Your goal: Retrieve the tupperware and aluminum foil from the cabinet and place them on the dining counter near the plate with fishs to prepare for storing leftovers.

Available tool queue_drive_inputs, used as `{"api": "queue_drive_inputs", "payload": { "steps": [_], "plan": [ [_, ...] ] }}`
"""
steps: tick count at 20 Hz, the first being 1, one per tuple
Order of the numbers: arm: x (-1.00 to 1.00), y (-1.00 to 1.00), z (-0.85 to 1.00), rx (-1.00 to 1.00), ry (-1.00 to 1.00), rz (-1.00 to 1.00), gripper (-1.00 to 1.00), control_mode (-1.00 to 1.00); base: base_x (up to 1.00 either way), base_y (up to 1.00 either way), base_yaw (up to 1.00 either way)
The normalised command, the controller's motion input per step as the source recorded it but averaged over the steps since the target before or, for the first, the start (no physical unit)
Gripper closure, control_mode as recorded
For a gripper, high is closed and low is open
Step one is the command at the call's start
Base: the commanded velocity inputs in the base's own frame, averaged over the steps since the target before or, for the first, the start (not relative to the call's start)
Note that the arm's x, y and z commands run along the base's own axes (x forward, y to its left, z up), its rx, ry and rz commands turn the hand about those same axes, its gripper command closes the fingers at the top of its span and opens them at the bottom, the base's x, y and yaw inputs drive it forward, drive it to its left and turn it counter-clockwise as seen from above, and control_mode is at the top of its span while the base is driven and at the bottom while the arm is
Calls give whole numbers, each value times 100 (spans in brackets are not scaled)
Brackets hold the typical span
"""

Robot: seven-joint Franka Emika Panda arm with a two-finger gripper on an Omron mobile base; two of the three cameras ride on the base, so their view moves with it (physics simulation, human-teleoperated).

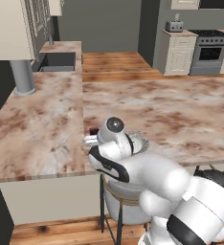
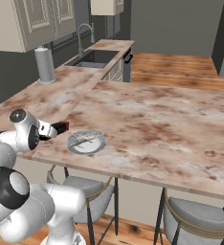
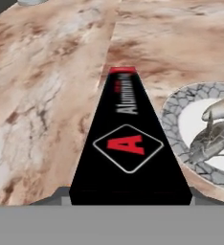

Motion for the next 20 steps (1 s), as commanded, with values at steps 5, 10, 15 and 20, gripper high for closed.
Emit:
{"api": "queue_drive_inputs", "payload": {
  "steps": [5,10,15,20],
  "plan": [
    [61,1,-49,0,0,0,100,-100,0,0,0],
    [40,13,-36,0,0,-1,100,-100,0,0,0],
    [17,17,-17,0,7,-4,100,-100,0,0,0],
    [1,1,29,0,13,-7,-100,-100,0,0,0]
  ]
}}
